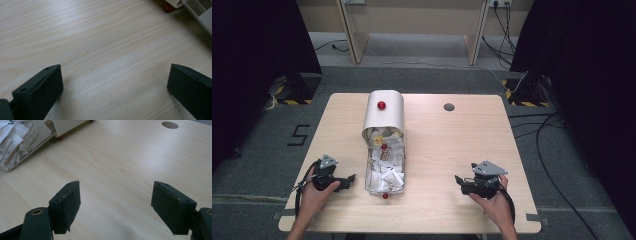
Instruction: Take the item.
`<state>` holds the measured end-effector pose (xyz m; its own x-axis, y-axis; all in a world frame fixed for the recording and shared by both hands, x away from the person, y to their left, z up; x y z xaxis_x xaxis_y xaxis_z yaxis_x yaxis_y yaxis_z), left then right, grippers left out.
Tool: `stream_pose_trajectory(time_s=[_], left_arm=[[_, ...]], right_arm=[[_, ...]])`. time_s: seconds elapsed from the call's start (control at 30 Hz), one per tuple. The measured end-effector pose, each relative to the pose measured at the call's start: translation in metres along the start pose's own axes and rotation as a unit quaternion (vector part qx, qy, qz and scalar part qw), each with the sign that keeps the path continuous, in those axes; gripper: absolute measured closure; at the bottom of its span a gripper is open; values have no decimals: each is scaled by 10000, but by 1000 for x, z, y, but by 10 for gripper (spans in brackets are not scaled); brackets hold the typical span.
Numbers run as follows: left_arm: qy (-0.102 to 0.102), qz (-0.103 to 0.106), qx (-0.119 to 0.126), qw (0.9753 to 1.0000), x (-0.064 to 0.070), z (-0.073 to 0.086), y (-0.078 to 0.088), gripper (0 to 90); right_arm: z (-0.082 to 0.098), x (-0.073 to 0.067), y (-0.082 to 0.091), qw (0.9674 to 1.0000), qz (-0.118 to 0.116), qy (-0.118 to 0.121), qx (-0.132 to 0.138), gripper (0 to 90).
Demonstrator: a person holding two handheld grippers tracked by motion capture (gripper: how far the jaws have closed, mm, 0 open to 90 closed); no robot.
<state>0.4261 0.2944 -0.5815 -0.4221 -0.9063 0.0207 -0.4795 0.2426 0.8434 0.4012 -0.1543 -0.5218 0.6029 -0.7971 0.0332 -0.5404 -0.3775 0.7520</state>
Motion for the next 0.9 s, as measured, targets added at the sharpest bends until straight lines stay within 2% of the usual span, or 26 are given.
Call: stream_pose_trajectory(time_s=[0.17, 0.47, 0.9], left_arm=[[0, -1, 2, 10000, 0, 0, 0, 0], [0, 0, 0, 10000, 0, 0, 0, 0], [-2, -5, -4, 10000, 0, 0, 0, 0]], right_arm=[[-10, -13, 3, 9997, -74, 191, 104, 255], [-25, -32, 8, 9986, -185, 388, 293, 277], [-37, -53, 10, 9962, -380, 681, 377, 328]])
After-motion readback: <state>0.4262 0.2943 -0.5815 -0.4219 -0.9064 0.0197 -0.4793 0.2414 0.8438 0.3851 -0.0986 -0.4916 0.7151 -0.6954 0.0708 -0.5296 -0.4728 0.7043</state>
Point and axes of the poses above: each handheld gripper's, and its own axes: y roughly backward along the jaws, z roughly out of its underside, x roughly to its right, the point moved 8 cm from there along -y, roughly forward along the jaws, and after that the axes turned 14 degrees about -x, right-handed, at the moved point
